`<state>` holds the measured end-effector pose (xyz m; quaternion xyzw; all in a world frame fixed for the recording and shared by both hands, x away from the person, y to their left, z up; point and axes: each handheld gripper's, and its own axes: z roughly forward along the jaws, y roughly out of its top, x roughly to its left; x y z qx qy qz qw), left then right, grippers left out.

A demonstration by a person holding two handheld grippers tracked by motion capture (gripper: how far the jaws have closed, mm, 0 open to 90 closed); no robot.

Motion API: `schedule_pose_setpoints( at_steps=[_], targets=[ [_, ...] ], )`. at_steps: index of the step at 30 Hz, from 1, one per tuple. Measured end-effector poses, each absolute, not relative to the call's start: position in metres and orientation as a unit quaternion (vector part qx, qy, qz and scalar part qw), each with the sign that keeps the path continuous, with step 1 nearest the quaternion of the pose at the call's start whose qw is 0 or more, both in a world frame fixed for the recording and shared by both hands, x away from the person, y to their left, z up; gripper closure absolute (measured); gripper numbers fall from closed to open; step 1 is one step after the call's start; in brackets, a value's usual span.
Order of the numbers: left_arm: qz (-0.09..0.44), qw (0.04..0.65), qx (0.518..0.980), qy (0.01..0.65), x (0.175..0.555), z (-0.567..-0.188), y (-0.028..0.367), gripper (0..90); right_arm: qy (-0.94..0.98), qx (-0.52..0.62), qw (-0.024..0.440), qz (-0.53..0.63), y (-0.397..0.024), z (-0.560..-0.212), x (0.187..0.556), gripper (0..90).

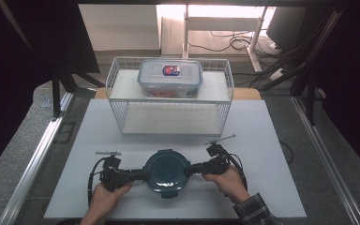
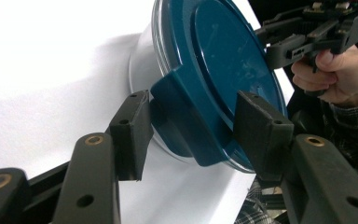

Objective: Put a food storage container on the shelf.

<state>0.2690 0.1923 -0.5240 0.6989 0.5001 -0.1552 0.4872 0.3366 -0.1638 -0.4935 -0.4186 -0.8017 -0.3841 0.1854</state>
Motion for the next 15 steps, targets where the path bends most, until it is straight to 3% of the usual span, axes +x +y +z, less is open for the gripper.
schedule_pose_setpoints(
  at_steps=[5,9,15],
  targets=[
    [-0.167,0.487,0.691,0.508,0.270,-0.525,0.194,47.3,-0.788,-0.429,0.211,-0.387,-0.166,-0.498,0.344,51.5],
    [-0.269,0.502,0.647,0.507,0.278,-0.546,0.191,41.3,-0.783,-0.431,0.231,-0.385,-0.168,-0.500,0.349,51.6],
    [-0.264,0.502,0.648,0.509,0.276,-0.544,0.193,45.6,-0.779,-0.435,0.239,-0.383,-0.169,-0.502,0.350,51.3]
  ],
)
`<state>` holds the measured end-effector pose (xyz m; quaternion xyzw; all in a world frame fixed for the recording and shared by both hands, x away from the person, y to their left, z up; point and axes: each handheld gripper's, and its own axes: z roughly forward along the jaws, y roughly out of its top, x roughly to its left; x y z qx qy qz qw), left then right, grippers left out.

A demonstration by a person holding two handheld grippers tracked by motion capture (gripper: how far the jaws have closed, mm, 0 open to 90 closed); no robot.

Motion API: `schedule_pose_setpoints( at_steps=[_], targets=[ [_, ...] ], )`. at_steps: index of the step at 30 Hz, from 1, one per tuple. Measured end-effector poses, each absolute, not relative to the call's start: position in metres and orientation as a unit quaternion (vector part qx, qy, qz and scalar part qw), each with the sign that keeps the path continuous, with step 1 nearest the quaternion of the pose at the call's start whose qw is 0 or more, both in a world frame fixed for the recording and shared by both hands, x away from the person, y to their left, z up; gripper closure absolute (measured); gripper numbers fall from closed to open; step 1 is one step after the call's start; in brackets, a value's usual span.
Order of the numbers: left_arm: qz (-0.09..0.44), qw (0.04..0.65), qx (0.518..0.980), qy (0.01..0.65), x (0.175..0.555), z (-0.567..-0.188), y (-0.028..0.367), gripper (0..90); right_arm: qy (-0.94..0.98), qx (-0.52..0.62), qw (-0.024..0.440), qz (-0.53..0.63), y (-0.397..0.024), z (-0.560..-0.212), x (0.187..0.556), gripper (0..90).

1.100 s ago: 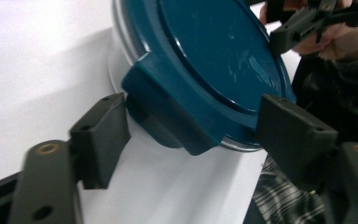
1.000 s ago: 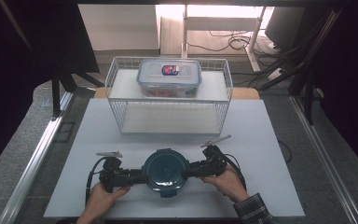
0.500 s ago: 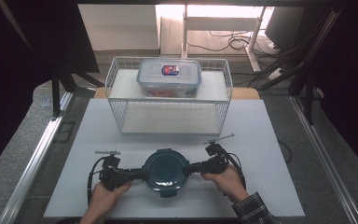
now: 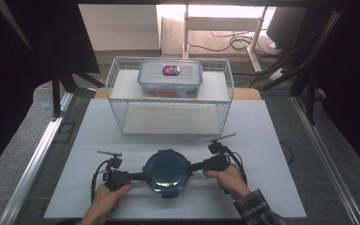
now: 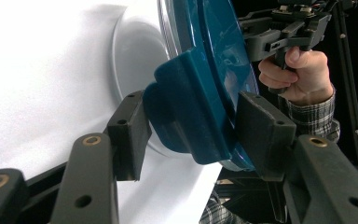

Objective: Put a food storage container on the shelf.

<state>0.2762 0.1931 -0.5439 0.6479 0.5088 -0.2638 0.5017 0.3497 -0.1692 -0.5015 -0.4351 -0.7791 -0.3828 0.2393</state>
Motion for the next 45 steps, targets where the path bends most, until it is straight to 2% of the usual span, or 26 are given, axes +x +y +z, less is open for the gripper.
schedule_pose_setpoints(
  at_steps=[6,8,10,12,16,24,27,33,45],
  targets=[
    [-0.273,0.505,0.639,0.511,0.278,-0.547,0.196,46.4,-0.770,-0.441,0.256,-0.385,-0.171,-0.505,0.352,48.8],
    [-0.255,0.502,0.647,0.514,0.277,-0.545,0.196,45.4,-0.768,-0.440,0.270,-0.380,-0.168,-0.508,0.352,46.9],
    [-0.246,0.499,0.651,0.516,0.277,-0.543,0.195,41.5,-0.761,-0.444,0.275,-0.386,-0.169,-0.510,0.354,48.7],
    [-0.255,0.504,0.644,0.516,0.277,-0.544,0.195,46.6,-0.758,-0.448,0.273,-0.389,-0.170,-0.510,0.353,50.3],
    [-0.250,0.499,0.648,0.518,0.276,-0.540,0.195,48.4,-0.751,-0.456,0.274,-0.390,-0.170,-0.510,0.352,51.8],
    [-0.215,0.526,0.655,0.498,0.270,-0.524,0.194,57.5,-0.763,-0.436,0.218,-0.424,-0.177,-0.491,0.327,58.0],
    [-0.195,0.528,0.667,0.488,0.269,-0.519,0.191,57.4,-0.771,-0.424,0.180,-0.438,-0.178,-0.485,0.318,57.7],
    [-0.174,0.537,0.682,0.466,0.274,-0.504,0.187,57.4,-0.768,-0.415,0.158,-0.462,-0.183,-0.476,0.314,57.8],
    [-0.124,0.555,0.711,0.414,0.300,-0.438,0.181,57.3,-0.767,-0.391,0.096,-0.500,-0.191,-0.420,0.320,57.7]
  ],
)
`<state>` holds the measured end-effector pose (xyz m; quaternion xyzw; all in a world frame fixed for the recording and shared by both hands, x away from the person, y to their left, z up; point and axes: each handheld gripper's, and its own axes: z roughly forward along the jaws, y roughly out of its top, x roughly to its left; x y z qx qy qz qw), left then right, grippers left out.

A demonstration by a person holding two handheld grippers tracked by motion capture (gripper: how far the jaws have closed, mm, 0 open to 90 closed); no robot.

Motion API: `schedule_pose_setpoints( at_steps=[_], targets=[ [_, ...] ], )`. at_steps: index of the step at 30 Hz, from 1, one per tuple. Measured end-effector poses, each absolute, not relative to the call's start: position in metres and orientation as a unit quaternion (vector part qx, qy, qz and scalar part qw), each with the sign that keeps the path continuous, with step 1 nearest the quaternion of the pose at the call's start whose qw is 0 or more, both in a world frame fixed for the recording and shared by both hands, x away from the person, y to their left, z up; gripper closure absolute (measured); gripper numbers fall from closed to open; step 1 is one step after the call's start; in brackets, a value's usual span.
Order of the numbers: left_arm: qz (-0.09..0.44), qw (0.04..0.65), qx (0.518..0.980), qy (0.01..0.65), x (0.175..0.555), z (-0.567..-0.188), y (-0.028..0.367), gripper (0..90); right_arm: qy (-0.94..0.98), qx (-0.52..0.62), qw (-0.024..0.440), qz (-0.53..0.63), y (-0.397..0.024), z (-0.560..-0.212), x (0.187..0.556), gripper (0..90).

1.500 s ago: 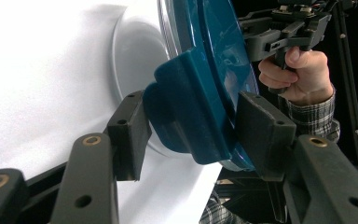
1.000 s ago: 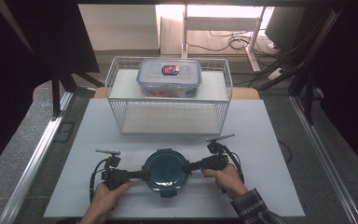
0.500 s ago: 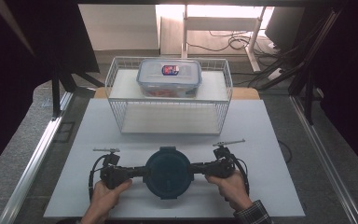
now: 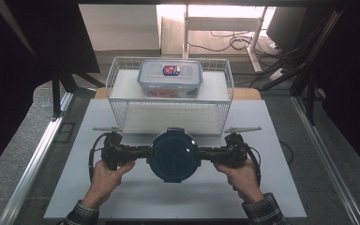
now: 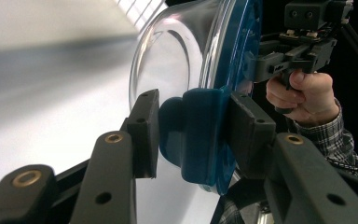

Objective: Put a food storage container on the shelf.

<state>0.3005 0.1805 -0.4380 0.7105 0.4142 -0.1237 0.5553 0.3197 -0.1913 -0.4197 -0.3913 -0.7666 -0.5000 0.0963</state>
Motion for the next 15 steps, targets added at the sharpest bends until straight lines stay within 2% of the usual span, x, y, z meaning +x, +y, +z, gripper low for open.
schedule_pose_setpoints(
  at_steps=[15],
  targets=[
    [-0.094,0.575,0.712,0.391,0.335,-0.365,0.191,57.3,-0.770,-0.360,0.051,-0.524,-0.182,-0.346,0.349,57.6]
  ],
)
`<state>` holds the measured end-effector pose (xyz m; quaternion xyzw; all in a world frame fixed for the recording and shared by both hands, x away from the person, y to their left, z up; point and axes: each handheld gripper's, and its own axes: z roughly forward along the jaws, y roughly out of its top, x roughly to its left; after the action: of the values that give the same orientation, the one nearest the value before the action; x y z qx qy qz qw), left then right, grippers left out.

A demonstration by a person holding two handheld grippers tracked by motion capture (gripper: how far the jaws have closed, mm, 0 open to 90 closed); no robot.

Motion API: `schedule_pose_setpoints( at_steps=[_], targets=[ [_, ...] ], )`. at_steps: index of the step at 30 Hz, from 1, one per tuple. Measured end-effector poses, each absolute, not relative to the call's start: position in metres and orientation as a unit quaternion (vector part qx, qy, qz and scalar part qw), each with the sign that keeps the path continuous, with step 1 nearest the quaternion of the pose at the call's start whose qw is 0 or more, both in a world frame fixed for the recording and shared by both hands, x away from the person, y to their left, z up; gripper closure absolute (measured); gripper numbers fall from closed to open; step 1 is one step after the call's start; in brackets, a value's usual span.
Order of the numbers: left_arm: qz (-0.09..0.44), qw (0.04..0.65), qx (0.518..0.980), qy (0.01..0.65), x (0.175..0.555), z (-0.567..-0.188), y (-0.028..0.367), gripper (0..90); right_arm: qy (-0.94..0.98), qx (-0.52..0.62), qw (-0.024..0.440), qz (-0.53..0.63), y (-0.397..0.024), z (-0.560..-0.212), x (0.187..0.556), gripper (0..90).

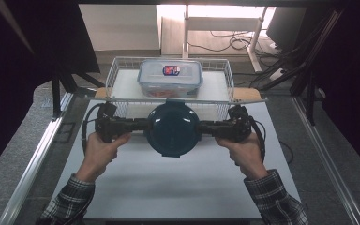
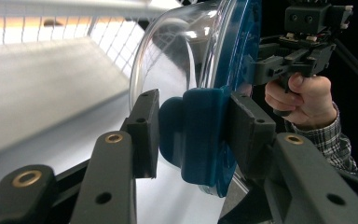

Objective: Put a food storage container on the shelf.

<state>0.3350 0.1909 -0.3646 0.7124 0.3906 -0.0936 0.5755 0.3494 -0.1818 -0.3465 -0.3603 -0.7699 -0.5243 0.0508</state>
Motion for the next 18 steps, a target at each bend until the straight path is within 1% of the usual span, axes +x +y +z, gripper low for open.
schedule_pose_setpoints(
  at_steps=[8,18],
  targets=[
    [-0.083,0.589,0.708,0.381,0.355,-0.329,0.199,57.3,-0.768,-0.349,0.027,-0.536,-0.175,-0.306,0.368,57.6],
    [-0.066,0.595,0.709,0.373,0.386,-0.284,0.205,57.4,-0.760,-0.343,0.023,-0.551,-0.168,-0.268,0.398,57.6]
  ],
)
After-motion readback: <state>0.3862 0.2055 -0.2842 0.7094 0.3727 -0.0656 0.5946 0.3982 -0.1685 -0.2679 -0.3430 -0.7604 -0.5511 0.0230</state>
